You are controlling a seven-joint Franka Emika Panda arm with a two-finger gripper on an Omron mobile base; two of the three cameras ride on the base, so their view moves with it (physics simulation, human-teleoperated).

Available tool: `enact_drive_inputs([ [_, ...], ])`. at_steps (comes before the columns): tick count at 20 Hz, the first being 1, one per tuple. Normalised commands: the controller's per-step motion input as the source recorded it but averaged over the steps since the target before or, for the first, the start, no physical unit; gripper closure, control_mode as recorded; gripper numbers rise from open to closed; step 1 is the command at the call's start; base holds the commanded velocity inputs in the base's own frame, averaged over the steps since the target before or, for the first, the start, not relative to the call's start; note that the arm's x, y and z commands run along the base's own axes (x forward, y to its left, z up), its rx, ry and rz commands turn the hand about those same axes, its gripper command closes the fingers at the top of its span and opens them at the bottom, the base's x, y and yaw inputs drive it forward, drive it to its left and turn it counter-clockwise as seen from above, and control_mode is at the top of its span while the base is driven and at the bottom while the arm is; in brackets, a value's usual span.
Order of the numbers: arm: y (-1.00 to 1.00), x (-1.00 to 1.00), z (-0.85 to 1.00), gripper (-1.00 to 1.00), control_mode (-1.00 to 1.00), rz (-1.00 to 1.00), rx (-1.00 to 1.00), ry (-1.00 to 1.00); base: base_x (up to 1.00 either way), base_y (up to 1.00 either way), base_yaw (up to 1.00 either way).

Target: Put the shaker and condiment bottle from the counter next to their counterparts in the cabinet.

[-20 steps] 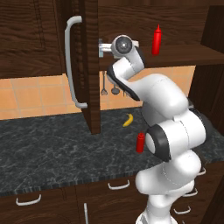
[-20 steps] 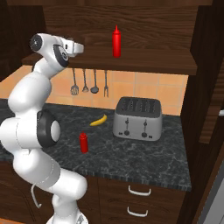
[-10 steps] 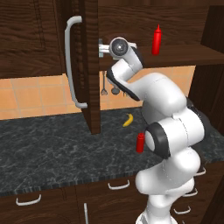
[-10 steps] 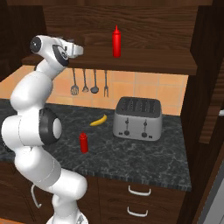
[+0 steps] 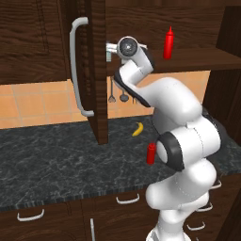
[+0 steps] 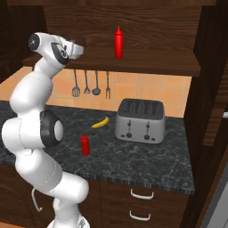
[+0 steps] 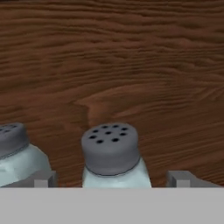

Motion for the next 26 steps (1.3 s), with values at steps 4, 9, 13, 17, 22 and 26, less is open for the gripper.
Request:
enact_drive_inputs([
  [4, 0.00, -0.31, 0.48, -1.00, -1.00, -0.03, 0.11, 0.00, 0.00, 0.00, 0.00],
  [9, 0.00, -0.47, 0.49, -1.00, -1.00, -0.01, 0.11, 0.00, 0.00, 0.00, 0.00],
  [13, -0.22, -0.97, 0.20, -1.00, -1.00, 0.02, 0.13, -0.01, 0.00, 0.00, 0.00],
  [17, -0.04, -1.00, -0.34, -1.00, -1.00, 0.00, 0.03, -0.16, 0.00, 0.00, 0.00],
  [22, -0.24, -1.00, -0.43, -1.00, -1.00, -0.01, 0.00, -0.31, 0.00, 0.00, 0.00],
  [26, -0.59, -1.00, -0.23, -1.00, -1.00, 0.02, 0.05, -0.21, 0.00, 0.00, 0.00],
])
